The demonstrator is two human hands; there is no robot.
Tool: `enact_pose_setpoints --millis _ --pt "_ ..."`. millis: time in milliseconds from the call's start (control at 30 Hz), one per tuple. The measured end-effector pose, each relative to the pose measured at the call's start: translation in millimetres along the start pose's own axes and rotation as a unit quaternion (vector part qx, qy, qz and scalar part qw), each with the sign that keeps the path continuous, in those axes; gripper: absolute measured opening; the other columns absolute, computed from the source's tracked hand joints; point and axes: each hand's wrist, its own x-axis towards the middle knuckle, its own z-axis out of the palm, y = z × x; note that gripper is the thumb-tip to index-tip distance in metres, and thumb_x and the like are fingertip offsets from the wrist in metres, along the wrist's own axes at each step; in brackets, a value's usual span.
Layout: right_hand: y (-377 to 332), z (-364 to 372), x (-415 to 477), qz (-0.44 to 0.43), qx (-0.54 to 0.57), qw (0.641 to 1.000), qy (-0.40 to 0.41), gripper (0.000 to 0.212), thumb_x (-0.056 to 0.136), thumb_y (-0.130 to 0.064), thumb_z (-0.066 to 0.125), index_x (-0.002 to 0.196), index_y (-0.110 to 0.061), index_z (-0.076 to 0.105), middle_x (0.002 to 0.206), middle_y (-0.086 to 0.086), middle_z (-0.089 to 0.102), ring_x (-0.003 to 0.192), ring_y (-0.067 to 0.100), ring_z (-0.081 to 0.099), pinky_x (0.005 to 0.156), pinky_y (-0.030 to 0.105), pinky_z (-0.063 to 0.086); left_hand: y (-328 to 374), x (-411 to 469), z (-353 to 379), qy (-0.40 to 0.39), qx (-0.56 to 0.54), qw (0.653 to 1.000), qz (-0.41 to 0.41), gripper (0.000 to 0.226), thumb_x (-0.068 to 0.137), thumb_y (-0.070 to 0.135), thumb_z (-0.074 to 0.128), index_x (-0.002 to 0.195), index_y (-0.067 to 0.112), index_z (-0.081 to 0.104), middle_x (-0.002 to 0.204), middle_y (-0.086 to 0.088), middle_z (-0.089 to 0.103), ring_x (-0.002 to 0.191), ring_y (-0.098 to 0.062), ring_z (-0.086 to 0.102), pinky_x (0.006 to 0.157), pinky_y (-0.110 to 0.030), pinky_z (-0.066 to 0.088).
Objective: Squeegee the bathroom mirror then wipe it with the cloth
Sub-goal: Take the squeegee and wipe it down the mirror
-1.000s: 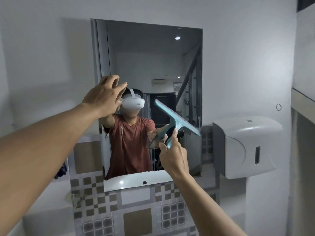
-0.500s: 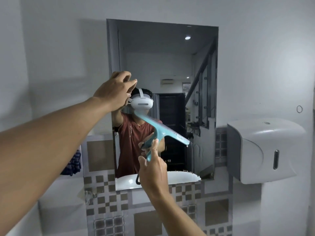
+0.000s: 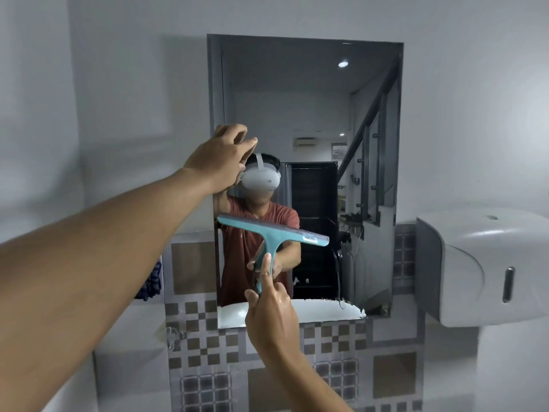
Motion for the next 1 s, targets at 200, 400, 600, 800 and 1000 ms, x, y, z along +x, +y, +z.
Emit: enact_pose_setpoints --millis 200,400,600,800,1000 --pt "17.3 -13.4 -2.5 -0.060 -0.098 0.993 -0.019 0.076 0.105 -0.027 0.045 0.158 -0.041 -0.007 0.118 0.006 0.056 0.076 0.021 0.057 0.061 0.034 0.049 -0.4 -0.2 3.1 0.007 -0.009 1.000 0.003 0.059 0.089 0.011 0.070 0.145 0.011 0.049 0.149 -0.014 0.039 0.137 -0.036 0.031 0.095 -0.060 0.052" --pt "47.2 -30.0 3.8 -0.120 -0.200 0.972 -0.020 0.087 0.097 -0.010 0.053 0.158 -0.044 0.001 0.117 0.007 0.060 0.078 0.021 0.058 0.058 0.031 0.049 3.9 -8.5 7.8 0.024 -0.002 1.000 0.000 0.054 0.091 0.006 0.065 0.143 0.008 0.050 0.148 -0.017 0.038 0.139 -0.038 0.031 0.088 -0.058 0.057" --pt "64.4 -85.3 21.3 -0.146 -0.309 0.939 -0.045 0.081 0.099 -0.008 0.043 0.156 -0.049 0.003 0.130 0.011 0.053 0.109 0.030 0.054 0.088 0.043 0.047 28.9 -43.6 28.5 0.059 -0.024 0.998 0.000 0.050 0.088 0.005 0.065 0.137 0.004 0.055 0.143 -0.022 0.043 0.133 -0.042 0.040 0.094 -0.055 0.054" --pt "88.0 -120.6 35.3 -0.194 -0.398 0.897 -0.016 0.073 0.099 -0.010 0.041 0.155 -0.050 0.015 0.126 0.015 0.057 0.107 0.034 0.057 0.088 0.049 0.050 45.8 -71.8 47.6 0.045 -0.039 0.998 -0.014 0.060 0.086 0.016 0.072 0.141 0.004 0.052 0.144 -0.020 0.043 0.135 -0.039 0.041 0.106 -0.053 0.048" --pt "109.0 -151.5 38.5 -0.204 -0.452 0.868 -0.021 0.068 0.106 -0.018 0.037 0.156 -0.051 0.005 0.126 0.013 0.057 0.109 0.031 0.058 0.090 0.047 0.050 50.2 -79.5 56.2 0.008 -0.044 0.999 -0.017 0.073 0.081 0.025 0.080 0.145 0.007 0.050 0.151 -0.019 0.034 0.145 -0.036 0.028 0.113 -0.054 0.041"
